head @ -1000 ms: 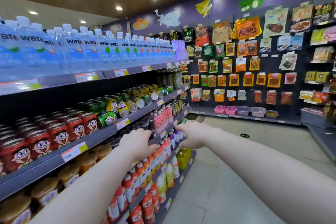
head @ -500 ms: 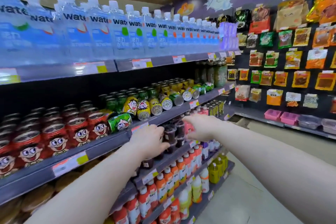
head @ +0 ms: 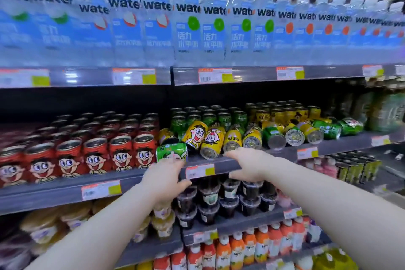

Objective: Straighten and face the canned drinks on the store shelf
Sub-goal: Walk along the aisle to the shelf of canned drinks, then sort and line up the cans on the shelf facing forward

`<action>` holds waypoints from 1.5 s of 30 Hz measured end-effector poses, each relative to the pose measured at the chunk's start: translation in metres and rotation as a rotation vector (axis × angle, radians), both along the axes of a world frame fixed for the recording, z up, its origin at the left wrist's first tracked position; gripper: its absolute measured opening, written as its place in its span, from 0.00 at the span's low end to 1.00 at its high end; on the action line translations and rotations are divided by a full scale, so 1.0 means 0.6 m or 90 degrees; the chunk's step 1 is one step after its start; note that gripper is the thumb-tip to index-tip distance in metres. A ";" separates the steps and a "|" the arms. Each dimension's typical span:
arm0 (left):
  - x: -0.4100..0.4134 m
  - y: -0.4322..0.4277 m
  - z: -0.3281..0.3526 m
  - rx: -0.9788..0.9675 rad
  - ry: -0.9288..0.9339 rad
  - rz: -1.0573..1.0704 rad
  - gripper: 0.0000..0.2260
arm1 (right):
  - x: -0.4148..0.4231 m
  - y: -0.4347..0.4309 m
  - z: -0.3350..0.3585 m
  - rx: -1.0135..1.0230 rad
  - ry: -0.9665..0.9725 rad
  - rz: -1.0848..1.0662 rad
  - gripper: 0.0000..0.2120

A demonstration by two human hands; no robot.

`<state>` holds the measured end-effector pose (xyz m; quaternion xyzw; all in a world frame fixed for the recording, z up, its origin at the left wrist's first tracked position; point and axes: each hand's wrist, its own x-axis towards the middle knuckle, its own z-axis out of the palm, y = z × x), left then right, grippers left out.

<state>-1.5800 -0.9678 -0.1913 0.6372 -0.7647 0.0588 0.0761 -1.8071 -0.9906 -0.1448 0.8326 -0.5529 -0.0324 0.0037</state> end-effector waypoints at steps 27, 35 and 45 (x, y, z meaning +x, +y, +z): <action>0.080 -0.184 0.028 0.053 -0.291 0.042 0.40 | 0.114 -0.320 -0.018 0.035 -0.326 0.082 0.30; 0.060 -0.180 0.045 0.087 -0.258 0.102 0.39 | 0.097 -0.341 -0.018 0.066 -0.429 0.157 0.27; 0.045 -0.185 0.053 0.141 -0.302 0.170 0.38 | 0.095 -0.333 -0.009 -0.013 -0.253 0.395 0.26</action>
